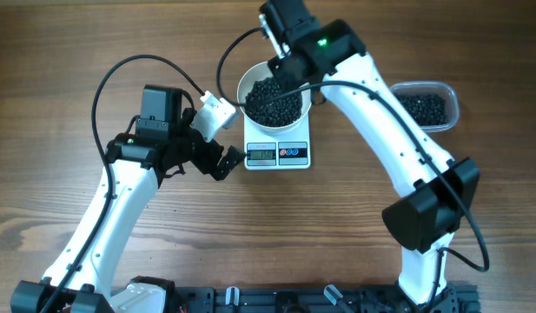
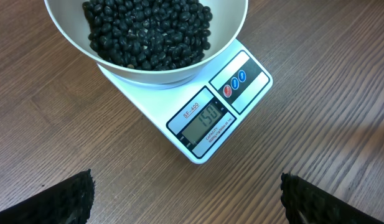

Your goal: Scoop item into bowl and weigh 150g on scale

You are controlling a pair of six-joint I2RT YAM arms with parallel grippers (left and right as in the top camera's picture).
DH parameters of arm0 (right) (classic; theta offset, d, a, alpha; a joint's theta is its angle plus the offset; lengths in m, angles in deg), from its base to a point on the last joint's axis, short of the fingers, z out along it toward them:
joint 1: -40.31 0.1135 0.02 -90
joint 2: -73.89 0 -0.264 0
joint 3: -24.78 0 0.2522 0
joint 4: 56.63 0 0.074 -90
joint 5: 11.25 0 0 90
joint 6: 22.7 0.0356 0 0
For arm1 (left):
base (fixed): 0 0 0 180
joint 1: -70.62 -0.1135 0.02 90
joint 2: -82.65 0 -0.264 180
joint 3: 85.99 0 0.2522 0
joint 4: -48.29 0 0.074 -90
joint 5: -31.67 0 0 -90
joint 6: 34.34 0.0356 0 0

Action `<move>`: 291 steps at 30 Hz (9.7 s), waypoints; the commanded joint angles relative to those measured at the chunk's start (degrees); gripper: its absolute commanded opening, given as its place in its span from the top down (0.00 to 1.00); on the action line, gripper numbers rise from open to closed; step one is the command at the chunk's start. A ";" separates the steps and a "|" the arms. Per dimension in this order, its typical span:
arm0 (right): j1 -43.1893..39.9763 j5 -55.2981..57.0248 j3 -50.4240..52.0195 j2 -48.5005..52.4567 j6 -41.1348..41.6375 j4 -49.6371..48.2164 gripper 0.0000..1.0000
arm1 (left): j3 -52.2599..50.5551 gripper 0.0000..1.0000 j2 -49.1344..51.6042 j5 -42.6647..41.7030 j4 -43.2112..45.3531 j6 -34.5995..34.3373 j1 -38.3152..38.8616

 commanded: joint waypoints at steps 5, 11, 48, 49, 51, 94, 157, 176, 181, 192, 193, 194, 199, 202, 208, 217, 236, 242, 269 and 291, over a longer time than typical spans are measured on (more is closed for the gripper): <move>-9.16 -11.63 -1.38 -6.21 8.81 -0.07 0.96 | -0.24 0.00 0.09 -1.09 0.04 0.31 -0.20; -22.49 -21.77 -1.38 -10.60 18.84 5.62 0.96 | -0.24 0.00 0.09 -1.09 0.04 0.31 -0.20; -40.30 -15.69 20.68 -10.91 48.30 5.01 0.73 | -0.24 0.00 0.09 -1.09 0.04 0.31 -0.20; -40.30 -15.69 20.68 -10.91 48.30 5.29 0.69 | -0.24 0.00 0.09 -1.09 0.02 0.31 -0.20; -40.30 -15.65 20.68 -10.91 48.30 7.32 0.51 | -0.24 0.00 0.09 -1.09 0.04 0.31 -0.20; -39.65 -15.34 18.91 -48.87 43.65 9.84 0.00 | -0.24 0.00 0.09 -1.09 0.04 0.31 -0.20; -32.61 -15.74 120.02 -117.20 0.48 -65.26 0.00 | -0.24 0.00 0.09 -1.09 0.02 0.31 -0.20; -32.61 -15.76 120.02 -117.20 0.50 -65.26 0.00 | -0.24 0.00 0.09 -1.09 0.02 0.31 -0.20; -32.61 -15.74 120.02 -117.20 0.50 -65.26 0.00 | -0.24 0.00 0.09 -1.09 0.04 0.31 -0.20; -32.61 -15.74 120.02 -117.20 0.50 -65.26 0.00 | -0.24 0.00 0.09 -1.09 0.02 0.31 -0.20; -32.61 -15.74 120.02 -117.20 0.50 -65.26 0.00 | -0.24 0.00 0.09 -1.09 0.04 0.31 -0.20; -32.61 -15.76 120.02 -117.20 0.50 -65.26 0.00 | -0.24 0.00 0.09 -1.11 -0.28 0.28 -0.20; -32.61 -15.74 120.02 -117.20 0.50 -65.24 0.00 | -0.24 0.00 0.09 -1.11 -0.68 0.28 -0.20; -32.61 -15.76 120.02 -117.20 0.50 -65.26 0.00 | -0.24 0.00 -0.85 -1.07 -1.79 0.28 -0.20; -32.61 -15.74 120.02 -117.20 0.50 -65.26 0.00 | -0.26 0.00 -9.53 3.52 -1.81 -11.04 -0.20; -32.61 -15.76 120.02 -117.20 0.50 -65.26 0.00 | -4.17 0.00 -26.34 19.52 5.75 -22.75 -0.22; -32.61 -15.74 120.02 -117.20 0.50 -65.26 0.00 | -38.12 0.00 -62.55 23.87 29.05 -27.45 -8.09; -32.61 -15.74 120.02 -117.20 0.48 -65.26 0.00 | -42.62 0.00 -67.87 24.30 29.03 -27.45 -8.09; -32.61 -15.76 120.02 -117.20 0.50 -65.26 0.00 | -52.41 0.00 -78.31 25.75 26.67 -27.43 -8.09; -32.61 -15.74 120.02 -117.20 0.48 -65.26 0.00 | -55.30 0.00 -78.31 26.99 32.57 -33.83 -8.20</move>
